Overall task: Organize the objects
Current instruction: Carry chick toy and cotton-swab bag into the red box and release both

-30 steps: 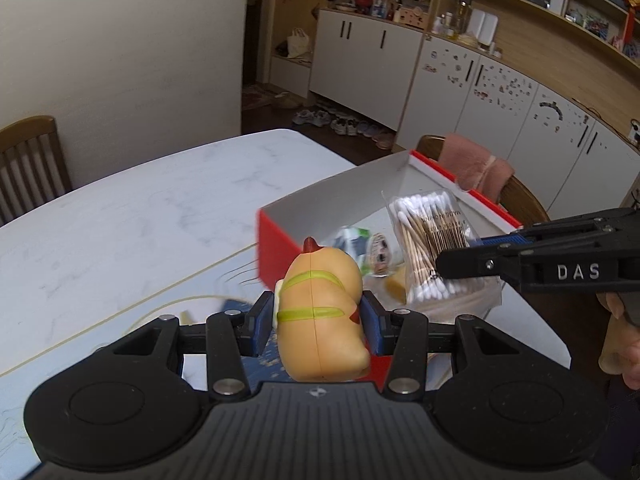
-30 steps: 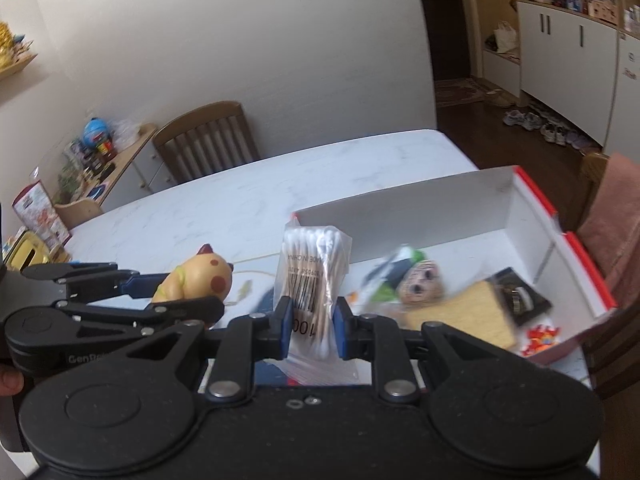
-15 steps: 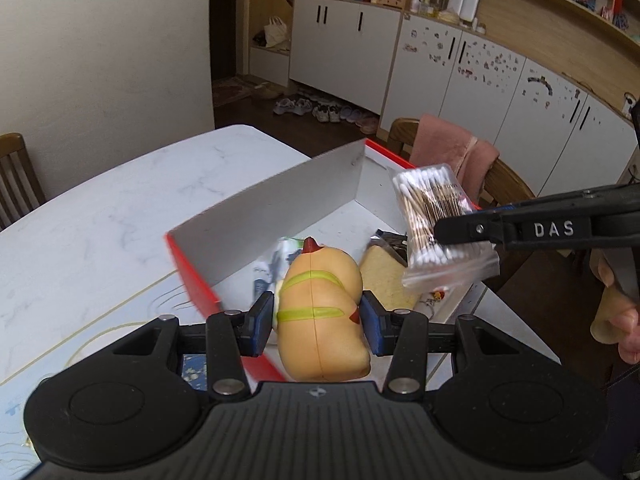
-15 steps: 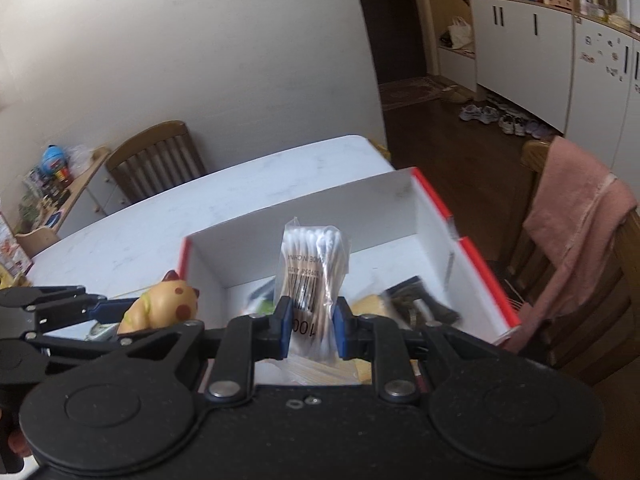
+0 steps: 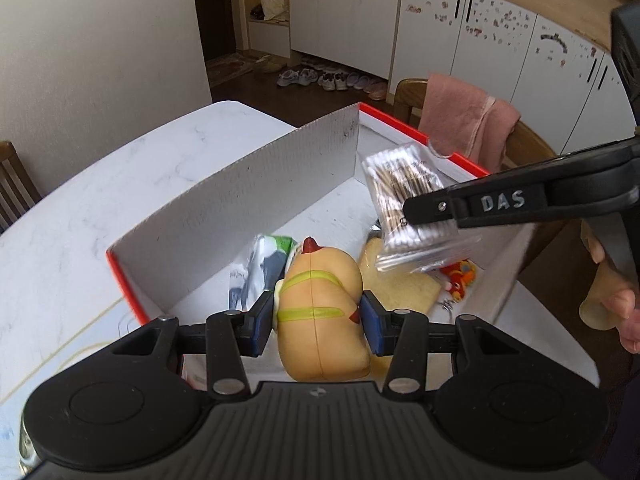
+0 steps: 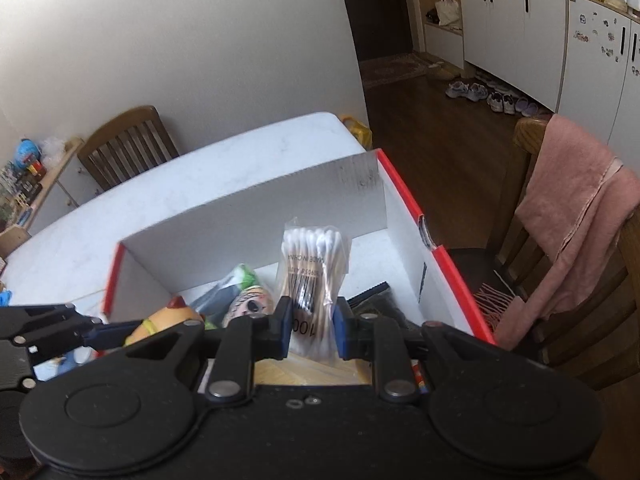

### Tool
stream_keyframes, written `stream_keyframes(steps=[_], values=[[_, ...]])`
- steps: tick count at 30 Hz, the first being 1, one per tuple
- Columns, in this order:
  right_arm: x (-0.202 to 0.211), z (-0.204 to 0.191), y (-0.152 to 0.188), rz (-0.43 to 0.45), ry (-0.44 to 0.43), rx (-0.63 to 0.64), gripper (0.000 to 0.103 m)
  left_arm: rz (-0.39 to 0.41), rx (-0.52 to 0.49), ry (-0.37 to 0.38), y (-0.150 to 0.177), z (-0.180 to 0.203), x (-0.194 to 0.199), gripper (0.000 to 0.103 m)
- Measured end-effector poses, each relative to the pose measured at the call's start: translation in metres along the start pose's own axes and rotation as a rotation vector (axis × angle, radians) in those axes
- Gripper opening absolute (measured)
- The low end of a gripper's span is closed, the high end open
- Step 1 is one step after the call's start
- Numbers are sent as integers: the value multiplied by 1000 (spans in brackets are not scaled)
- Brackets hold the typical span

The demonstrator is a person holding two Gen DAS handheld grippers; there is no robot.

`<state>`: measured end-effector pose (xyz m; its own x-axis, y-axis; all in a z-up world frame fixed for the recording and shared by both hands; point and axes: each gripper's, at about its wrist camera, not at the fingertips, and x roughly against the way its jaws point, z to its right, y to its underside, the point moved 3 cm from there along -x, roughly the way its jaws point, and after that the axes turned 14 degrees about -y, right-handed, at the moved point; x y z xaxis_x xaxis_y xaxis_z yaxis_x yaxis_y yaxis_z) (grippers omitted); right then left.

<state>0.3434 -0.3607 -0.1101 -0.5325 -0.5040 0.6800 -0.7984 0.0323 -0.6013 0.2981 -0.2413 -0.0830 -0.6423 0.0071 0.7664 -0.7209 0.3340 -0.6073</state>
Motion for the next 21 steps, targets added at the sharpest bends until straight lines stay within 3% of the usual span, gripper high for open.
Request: stream_keyframes(steps=[15, 21], values=[[-49, 12, -15, -105, 52, 50, 24, -91, -1, -35, -16, 4, -47, 45], [-55, 15, -20, -109, 66, 59, 26, -104, -14, -39, -23, 3, -60, 45]])
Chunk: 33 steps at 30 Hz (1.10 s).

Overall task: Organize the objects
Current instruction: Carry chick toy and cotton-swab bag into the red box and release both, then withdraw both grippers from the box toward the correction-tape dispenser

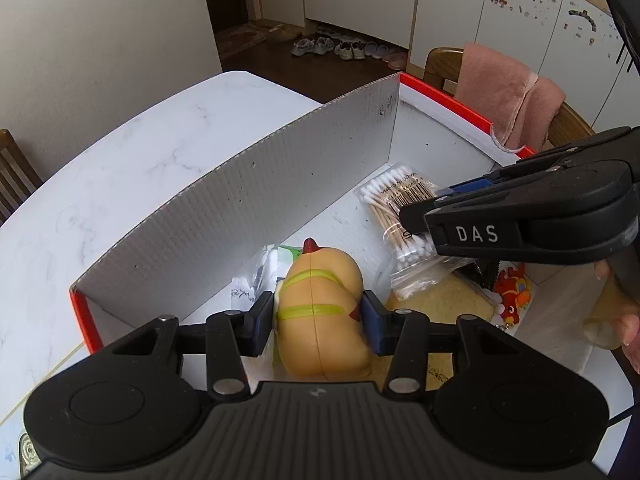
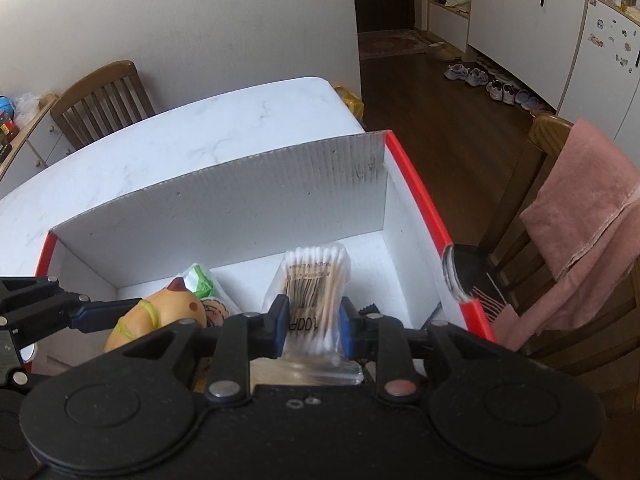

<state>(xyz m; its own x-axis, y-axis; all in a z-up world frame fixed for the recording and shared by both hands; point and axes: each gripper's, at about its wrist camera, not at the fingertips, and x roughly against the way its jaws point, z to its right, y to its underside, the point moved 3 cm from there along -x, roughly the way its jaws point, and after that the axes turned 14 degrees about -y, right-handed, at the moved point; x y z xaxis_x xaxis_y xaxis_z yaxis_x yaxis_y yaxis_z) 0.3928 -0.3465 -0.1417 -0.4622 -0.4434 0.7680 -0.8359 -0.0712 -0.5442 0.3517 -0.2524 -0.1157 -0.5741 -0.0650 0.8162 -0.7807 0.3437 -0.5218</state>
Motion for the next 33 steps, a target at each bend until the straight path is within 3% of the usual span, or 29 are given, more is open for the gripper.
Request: stream_keyframes(steps=[6, 8, 10, 26, 28, 30, 33], values=[[3, -2, -1, 3, 13, 23, 29, -8, 4, 13, -5, 0, -5, 47], [6, -2, 0, 5, 17, 33, 32, -3, 9, 15, -6, 0, -4, 53], [8, -1, 0, 11, 24, 38, 39, 5, 14, 26, -6, 0, -4, 65], [40, -7, 12, 33, -23, 66, 45, 52, 46, 56, 2, 0, 19, 66], [46, -10, 14, 46, -47, 71, 48, 66, 60, 66, 4, -4, 26, 66], [53, -14, 16, 57, -76, 70, 59, 77, 73, 71, 7, -8, 33, 66], [63, -22, 19, 75, -96, 88, 61, 97, 81, 78, 13, -14, 44, 66]])
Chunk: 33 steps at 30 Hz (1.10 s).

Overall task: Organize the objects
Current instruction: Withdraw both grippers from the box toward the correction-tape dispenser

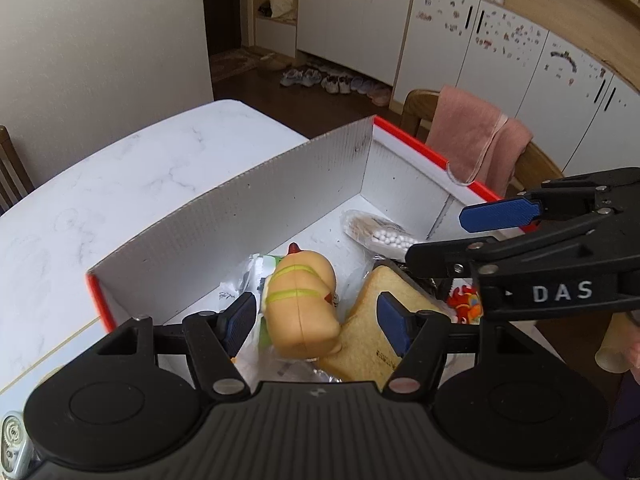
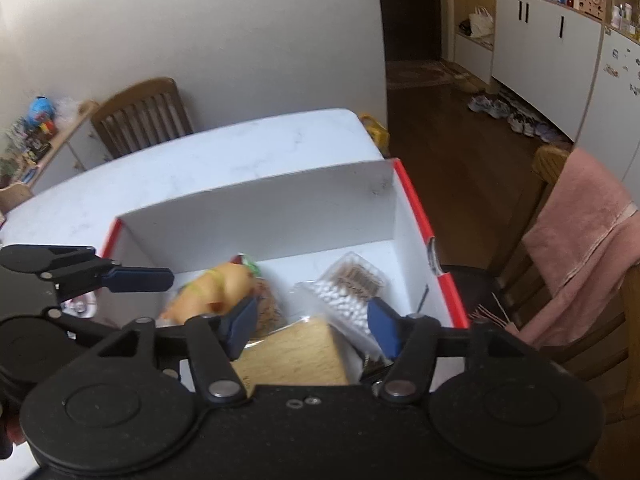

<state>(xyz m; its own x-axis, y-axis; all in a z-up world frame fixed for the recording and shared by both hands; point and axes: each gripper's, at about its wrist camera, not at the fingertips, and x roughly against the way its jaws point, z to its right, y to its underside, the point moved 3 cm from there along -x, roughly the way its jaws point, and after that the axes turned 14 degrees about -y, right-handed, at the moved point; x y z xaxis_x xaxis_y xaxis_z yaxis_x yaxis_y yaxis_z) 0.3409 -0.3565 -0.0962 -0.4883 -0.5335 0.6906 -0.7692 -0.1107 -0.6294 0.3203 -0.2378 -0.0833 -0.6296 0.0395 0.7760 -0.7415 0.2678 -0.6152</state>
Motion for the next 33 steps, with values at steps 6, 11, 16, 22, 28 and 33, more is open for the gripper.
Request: stream_keyframes(steps=[6, 11, 16, 22, 28, 33], values=[[17, -17, 4, 28, -17, 26, 63, 34, 22, 16, 9, -14, 26, 66], [29, -31, 8, 60, -24, 31, 63, 69, 34, 28, 16, -25, 47, 66], [39, -45, 15, 85, -32, 27, 76, 96, 51, 37, 24, -40, 68, 66], [42, -67, 22, 105, -56, 11, 82, 116, 74, 35, 41, -64, 90, 80], [38, -101, 29, 111, -67, 58, 91, 123, 109, 28, 61, -95, 107, 80], [29, -134, 35, 115, -76, 107, 101, 109, 147, 9, 82, -126, 115, 80]])
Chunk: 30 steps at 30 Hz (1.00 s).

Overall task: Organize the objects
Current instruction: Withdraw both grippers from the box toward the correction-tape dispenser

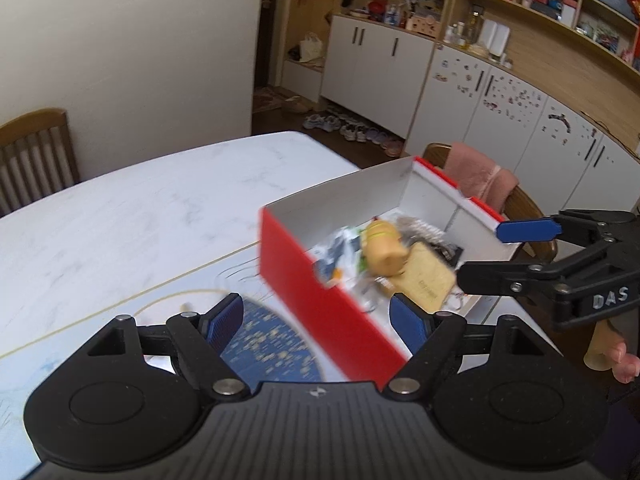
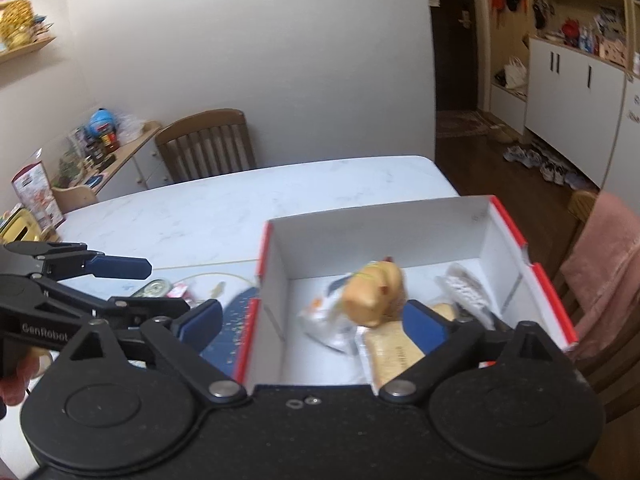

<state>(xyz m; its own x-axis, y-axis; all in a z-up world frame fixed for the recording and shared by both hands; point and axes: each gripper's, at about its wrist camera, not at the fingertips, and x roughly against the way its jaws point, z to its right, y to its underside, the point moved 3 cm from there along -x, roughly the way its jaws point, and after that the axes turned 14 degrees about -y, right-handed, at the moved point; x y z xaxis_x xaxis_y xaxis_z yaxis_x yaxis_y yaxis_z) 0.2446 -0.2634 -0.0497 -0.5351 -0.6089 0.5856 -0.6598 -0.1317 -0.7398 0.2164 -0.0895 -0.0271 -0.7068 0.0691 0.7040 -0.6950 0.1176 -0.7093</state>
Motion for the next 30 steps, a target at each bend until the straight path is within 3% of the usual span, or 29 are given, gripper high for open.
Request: stream_keyframes(steps=[6, 10, 20, 25, 30], values=[[-18, -34, 4, -20, -19, 38, 102, -18, 49, -40, 19, -44, 8, 87], [-32, -54, 5, -39, -37, 46, 102, -27, 94, -55, 32, -75, 11, 100], [-70, -94, 13, -90, -40, 71, 102, -43, 166, -107, 61, -144, 9, 101], [-92, -109, 19, -119, -29, 74, 102, -27, 153, -142, 71, -168, 6, 101], [-113, -118, 24, -148, -19, 75, 101, -73, 133, -127, 83, -183, -10, 101]])
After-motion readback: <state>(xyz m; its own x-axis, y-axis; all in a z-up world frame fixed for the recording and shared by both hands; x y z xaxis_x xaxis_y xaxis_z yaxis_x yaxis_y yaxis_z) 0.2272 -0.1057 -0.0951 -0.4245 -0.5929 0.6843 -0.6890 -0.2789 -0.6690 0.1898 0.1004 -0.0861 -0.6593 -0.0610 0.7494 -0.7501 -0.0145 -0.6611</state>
